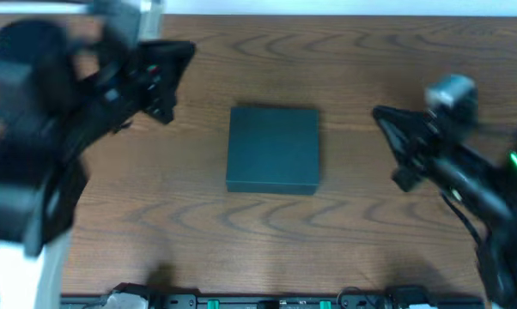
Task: Pack container
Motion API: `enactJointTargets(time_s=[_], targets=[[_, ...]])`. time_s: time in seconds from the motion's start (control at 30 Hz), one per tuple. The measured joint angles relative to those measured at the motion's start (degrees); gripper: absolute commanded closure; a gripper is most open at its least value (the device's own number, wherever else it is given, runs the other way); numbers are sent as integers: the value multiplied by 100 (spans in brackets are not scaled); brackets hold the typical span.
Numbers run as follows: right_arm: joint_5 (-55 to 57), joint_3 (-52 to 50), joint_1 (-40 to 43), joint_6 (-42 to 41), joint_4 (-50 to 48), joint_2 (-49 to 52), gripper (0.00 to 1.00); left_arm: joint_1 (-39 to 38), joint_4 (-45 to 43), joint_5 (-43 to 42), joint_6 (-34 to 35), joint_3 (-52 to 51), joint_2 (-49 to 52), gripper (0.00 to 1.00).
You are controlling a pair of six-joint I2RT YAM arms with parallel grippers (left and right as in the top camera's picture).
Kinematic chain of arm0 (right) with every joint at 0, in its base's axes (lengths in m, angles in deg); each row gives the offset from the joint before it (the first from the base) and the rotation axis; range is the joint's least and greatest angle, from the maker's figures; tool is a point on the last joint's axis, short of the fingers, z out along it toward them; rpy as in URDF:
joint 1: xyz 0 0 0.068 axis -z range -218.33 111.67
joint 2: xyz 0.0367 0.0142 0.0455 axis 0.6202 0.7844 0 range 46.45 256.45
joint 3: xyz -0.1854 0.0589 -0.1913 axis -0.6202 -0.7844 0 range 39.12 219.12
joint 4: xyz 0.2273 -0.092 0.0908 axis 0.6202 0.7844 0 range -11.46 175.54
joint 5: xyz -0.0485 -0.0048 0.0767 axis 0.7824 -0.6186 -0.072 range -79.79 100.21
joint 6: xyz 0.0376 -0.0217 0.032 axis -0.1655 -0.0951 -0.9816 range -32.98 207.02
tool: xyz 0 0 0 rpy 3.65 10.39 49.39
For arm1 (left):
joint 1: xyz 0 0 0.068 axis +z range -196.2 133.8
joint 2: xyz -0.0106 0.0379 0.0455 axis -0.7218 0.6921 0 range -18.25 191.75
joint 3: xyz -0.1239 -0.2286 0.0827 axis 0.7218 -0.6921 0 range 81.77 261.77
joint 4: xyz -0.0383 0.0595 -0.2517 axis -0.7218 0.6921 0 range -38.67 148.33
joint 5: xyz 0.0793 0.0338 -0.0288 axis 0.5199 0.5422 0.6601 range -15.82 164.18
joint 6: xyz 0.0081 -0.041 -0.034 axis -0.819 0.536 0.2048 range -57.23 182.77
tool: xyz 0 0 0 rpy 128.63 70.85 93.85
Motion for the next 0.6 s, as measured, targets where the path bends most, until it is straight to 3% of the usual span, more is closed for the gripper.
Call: enactJointTargets(time_s=[0.17, 0.33, 0.43, 0.6], targets=[[138, 90, -234, -57, 761, -892, 99, -122, 802, 407, 205, 48, -844, 94], [1080, 70, -1150, 258, 3501, -1541, 98, -1386, 1967, 1624, -127, -361, -1871, 94], [1631, 52, -1421, 293, 4562, -1906, 98, -2020, 2787, 2568, -225, -710, -2514, 94], [1928, 55, -1469, -68, 5132, -2402, 99, -2441, 2979, 3060, 37, -1611, -3257, 94]])
